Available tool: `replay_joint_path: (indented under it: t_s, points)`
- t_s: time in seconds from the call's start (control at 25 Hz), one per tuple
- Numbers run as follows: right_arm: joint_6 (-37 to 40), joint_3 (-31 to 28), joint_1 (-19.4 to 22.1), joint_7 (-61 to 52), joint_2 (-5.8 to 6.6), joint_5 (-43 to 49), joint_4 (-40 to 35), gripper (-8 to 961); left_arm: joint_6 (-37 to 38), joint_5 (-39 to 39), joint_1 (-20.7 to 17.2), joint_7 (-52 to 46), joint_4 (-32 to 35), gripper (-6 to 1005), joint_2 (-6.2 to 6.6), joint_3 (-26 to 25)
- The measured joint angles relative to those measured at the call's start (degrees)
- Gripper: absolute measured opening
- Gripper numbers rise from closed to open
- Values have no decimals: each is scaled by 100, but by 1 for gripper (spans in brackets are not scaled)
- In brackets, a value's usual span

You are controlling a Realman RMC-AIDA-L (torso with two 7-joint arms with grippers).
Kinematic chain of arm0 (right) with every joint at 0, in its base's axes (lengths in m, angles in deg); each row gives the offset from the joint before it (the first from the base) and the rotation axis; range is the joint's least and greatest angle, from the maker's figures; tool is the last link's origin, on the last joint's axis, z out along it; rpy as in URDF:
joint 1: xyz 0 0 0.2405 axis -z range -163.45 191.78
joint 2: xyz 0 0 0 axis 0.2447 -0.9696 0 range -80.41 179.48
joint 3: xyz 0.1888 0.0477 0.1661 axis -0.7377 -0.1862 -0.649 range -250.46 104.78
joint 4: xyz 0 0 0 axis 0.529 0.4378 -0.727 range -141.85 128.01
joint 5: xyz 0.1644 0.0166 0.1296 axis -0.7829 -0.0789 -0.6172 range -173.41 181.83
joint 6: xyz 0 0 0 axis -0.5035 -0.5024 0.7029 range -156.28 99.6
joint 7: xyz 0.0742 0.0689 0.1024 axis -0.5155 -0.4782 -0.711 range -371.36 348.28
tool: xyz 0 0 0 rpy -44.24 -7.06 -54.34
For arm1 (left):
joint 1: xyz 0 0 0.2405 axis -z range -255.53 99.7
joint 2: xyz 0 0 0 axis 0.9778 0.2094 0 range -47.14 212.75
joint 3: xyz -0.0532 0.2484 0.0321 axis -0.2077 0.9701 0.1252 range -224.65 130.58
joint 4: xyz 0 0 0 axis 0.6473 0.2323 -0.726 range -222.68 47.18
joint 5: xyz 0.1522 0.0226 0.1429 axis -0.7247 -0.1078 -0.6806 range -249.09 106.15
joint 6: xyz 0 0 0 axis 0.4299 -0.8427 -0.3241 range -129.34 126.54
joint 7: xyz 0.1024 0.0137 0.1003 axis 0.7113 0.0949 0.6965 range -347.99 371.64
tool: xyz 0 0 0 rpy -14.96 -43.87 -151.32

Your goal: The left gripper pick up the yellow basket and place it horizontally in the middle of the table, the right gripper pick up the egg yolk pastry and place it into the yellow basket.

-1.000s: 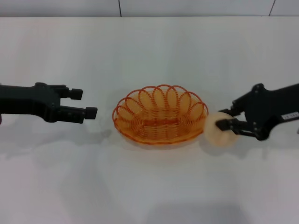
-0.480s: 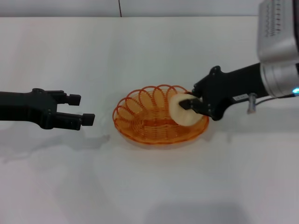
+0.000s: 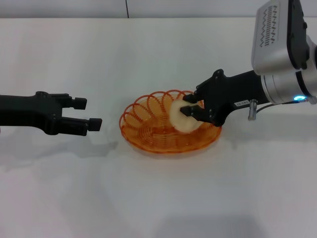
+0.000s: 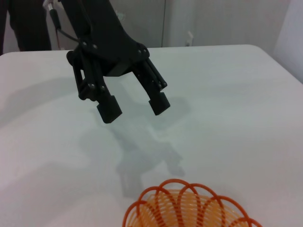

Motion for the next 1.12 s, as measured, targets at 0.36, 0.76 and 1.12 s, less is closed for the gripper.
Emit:
replay_joint_path:
  t_s: [0.36, 0.76, 1.12]
  points:
    - [-106, -46, 96, -6, 8, -42, -101, 361, -18, 60, -18, 70, -35, 888, -8, -150]
    - [370, -636, 1135, 497, 43, -518, -799, 763, 96, 87, -81, 442, -80, 888, 17, -149]
    - [1303, -1044, 1436, 1252, 44, -1102, -802, 839, 522, 235, -65, 1176, -542, 888, 112, -631]
